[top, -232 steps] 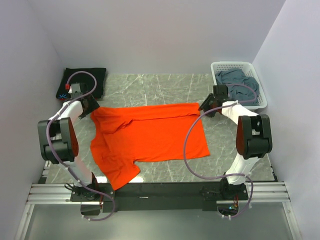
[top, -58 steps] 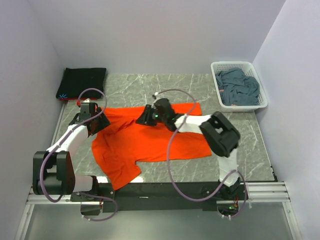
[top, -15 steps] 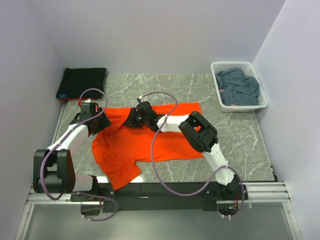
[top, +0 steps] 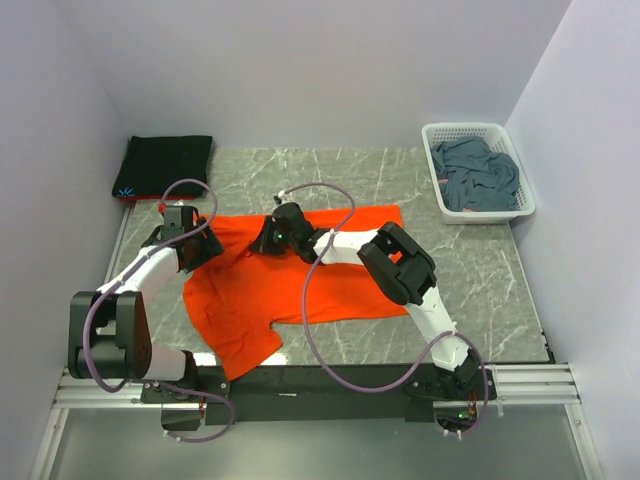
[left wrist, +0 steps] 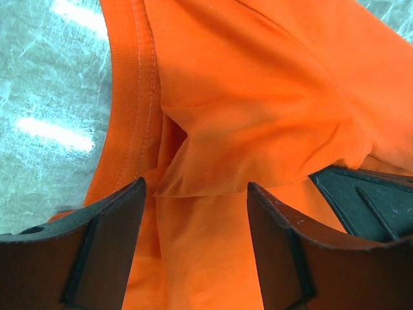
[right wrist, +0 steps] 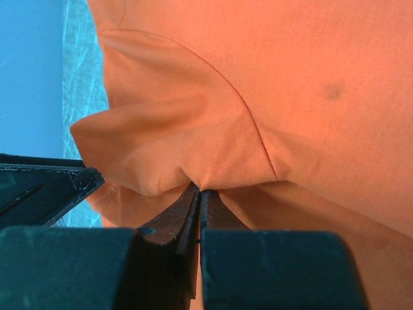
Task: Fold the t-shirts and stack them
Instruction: Fold the tshirt
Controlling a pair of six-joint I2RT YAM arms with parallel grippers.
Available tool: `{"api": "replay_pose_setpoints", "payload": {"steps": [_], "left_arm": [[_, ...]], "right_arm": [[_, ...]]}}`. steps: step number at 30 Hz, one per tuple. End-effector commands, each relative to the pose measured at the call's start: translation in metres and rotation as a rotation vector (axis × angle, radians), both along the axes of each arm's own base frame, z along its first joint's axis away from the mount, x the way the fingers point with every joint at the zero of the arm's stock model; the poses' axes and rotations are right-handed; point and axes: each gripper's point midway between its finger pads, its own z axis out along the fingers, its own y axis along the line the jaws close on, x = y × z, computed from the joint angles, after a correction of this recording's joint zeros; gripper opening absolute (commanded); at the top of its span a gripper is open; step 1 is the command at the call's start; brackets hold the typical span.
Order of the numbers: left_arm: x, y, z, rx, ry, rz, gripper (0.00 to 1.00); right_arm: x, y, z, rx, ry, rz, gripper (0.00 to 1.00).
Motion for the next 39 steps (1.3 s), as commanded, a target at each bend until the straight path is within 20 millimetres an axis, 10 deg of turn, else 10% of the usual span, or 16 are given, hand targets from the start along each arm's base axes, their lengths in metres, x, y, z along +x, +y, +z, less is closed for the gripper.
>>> {"api": "replay_pose_setpoints", "payload": {"steps": [1,19,30,39], "left_arm": [[0.013,0.003,0.013,0.02,-0.037,-0.01,0.7],[0.015,-0.001,0.01,0.007,-0.028,-0.032,0.65],[0.01,0.003,0.021,0.016,-0.028,0.006,0.01],[0.006,0.007,0.028,0.014,0.034,0.064,0.01]], "right_arm": [[-0.001,0.005,0.04,0.049,-0.065,0.001,0.0],[-0.013,0.002,0.062,0.071,-0.06,0.044,0.0],[-0.015,-0.007,0.055,0.008,-0.023,0.057,0.01],[-0.008,-0.029,0.047,-0.061,0.02,0.014,0.06]]}}
